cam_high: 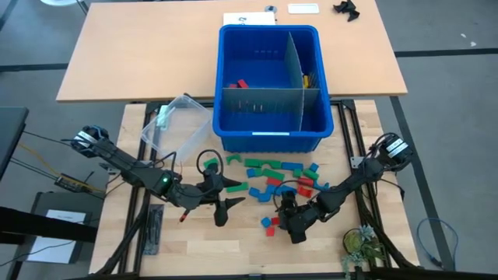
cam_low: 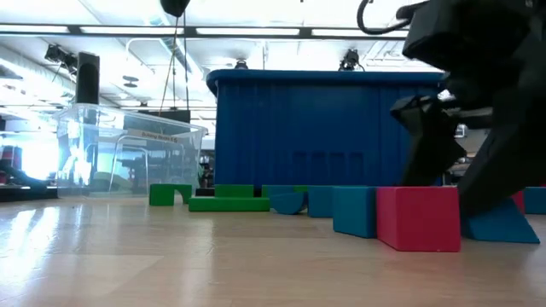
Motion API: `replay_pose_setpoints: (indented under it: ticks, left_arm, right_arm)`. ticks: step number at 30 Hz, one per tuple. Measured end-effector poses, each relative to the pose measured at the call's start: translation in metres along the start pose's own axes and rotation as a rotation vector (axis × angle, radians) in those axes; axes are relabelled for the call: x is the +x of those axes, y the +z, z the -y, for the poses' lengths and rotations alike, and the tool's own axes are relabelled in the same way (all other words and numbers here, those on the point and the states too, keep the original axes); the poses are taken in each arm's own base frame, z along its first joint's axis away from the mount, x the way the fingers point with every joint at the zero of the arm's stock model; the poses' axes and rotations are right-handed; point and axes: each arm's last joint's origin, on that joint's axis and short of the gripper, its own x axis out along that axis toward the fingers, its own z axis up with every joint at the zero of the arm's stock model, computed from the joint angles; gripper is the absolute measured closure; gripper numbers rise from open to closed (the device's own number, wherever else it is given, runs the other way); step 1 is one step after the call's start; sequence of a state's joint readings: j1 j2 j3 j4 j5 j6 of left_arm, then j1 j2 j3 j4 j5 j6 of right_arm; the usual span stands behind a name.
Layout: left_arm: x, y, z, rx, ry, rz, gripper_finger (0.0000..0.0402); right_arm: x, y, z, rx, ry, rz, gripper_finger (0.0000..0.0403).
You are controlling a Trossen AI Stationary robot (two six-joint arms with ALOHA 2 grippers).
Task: Sort blocks
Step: Put the red block into the blue bin
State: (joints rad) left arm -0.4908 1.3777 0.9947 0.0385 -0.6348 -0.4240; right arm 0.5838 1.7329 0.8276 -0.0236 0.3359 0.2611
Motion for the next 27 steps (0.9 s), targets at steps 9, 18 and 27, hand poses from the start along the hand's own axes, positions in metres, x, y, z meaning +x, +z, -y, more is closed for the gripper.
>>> replay_pose_setpoints:
  ticks: [9, 18, 27]
  left_arm:
    - [0.0, 0.001, 0.0, -0.004, -0.003, 0.006, 0.0154]
    - [0.0, 0.002, 0.001, -0.013, -0.022, 0.01, 0.0154]
    - [0.0, 0.002, 0.001, -0.013, -0.024, 0.009, 0.0154]
  right_arm:
    - [0.012, -0.007, 0.002, 0.034, 0.026, 0.034, 0.0237]
    - [0.021, -0.009, -0.002, 0.061, 0.058, 0.047, 0.0335]
    - [-0.003, 0.003, 0.002, 0.01, 0.084, 0.085, 0.0399]
